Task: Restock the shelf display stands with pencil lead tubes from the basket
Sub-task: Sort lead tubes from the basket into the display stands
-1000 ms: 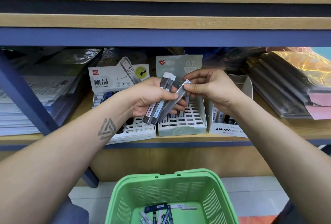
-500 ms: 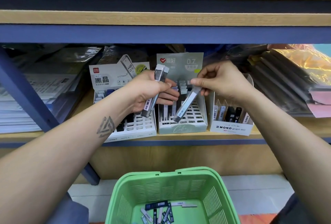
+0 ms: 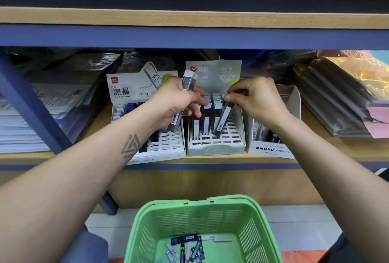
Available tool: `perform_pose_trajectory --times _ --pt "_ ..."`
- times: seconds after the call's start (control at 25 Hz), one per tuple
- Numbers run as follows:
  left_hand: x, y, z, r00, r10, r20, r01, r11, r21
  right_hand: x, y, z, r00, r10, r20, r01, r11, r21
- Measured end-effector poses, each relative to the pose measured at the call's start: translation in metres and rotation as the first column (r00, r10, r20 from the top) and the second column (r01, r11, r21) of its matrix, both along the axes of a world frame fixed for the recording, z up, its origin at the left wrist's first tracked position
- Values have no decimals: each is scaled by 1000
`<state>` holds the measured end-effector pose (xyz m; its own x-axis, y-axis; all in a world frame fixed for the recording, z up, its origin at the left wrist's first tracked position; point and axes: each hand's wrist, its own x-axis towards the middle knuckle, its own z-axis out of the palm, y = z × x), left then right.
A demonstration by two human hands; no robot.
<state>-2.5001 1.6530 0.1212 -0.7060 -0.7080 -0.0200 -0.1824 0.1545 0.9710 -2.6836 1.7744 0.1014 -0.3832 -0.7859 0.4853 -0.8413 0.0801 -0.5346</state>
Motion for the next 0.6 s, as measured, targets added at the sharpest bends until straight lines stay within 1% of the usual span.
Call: perform_pose_trajectory --times 0.16,0.32,0.48,0.6 --pt "-1 0 1 1000 20 0 -20 1000 11 3 -1 2 997 54 49 -54 999 -1" --pt "-4 -3 -1 998 43 -45 -43 999 0 6 0 3 987 122 104 -122 992 -3" --pt "-4 -5 -2 999 5 -45 -5 1000 1 6 2 5 988 112 104 -112 994 -7" --pt "-3 -4 -4 999 -15 -30 15 1000 -3 4 5 11 983 139 117 -145 988 49"
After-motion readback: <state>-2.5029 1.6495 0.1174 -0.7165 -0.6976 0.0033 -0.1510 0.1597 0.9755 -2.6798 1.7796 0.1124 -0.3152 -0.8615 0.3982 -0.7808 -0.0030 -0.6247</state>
